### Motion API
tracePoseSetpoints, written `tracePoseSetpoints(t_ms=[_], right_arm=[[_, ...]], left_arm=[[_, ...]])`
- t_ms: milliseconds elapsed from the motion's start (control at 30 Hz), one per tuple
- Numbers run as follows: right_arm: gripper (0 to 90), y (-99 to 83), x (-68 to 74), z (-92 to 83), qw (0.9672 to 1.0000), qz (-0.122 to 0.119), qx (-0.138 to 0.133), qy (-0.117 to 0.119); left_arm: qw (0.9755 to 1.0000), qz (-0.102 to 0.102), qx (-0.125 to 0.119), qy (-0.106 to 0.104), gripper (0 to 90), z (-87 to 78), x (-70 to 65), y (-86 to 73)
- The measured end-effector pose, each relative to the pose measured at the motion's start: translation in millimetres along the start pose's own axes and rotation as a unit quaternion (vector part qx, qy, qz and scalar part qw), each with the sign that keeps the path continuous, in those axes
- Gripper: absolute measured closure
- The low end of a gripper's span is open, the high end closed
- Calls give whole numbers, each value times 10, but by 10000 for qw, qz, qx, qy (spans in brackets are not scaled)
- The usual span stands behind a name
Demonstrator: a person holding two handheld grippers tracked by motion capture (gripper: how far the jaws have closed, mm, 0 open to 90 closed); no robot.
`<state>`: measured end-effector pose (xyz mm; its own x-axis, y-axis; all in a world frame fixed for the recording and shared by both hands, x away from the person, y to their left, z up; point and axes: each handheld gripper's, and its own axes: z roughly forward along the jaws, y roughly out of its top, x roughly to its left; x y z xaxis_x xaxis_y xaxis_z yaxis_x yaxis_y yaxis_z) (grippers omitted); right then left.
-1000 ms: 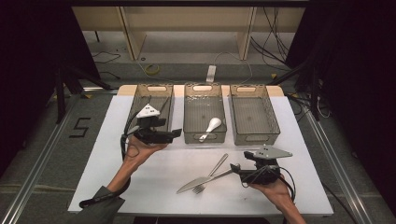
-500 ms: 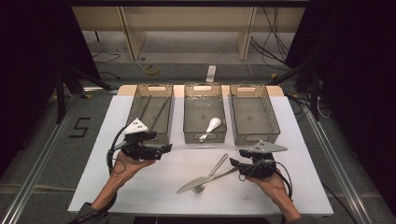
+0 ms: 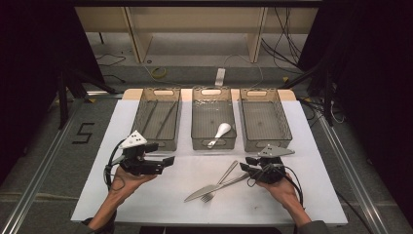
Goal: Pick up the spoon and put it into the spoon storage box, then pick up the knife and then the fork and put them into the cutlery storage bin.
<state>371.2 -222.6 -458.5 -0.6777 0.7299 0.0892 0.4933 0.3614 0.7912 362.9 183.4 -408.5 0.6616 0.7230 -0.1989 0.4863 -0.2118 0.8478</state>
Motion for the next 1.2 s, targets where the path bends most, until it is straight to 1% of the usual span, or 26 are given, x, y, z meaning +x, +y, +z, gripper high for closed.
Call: tracePoseSetpoints(t_ms=[133,233,333,400,533,733,867,967,1200], right_arm=[[687,0,-25,34,10000,6,88,14],[703,4,-32,59,9999,-15,155,34],[725,8,-45,73,9998,-13,168,47],[736,9,-52,84,9998,3,184,52],[760,10,-65,117,9997,-13,236,67],[853,13,-64,178,9992,-99,378,73],[897,2,-65,215,9988,-125,462,85],[900,-3,-60,244,9983,-171,553,80],[900,-21,-83,277,9970,-185,749,16]], left_arm=[[10000,28,14,24,152,-15,-6,-25],[10000,56,-52,35,152,-28,-21,-36],[10000,45,-83,2,152,-40,-15,-57],[10000,43,-69,32,152,-33,-3,-67],[9999,14,-142,28,152,-48,3,-68],[9999,78,-132,20,152,-66,-11,-68],[9998,60,-169,37,152,-66,-14,-64],[9998,55,-170,39,152,-56,-16,-66],[9998,142,-111,30,152,-29,-43,-63]])
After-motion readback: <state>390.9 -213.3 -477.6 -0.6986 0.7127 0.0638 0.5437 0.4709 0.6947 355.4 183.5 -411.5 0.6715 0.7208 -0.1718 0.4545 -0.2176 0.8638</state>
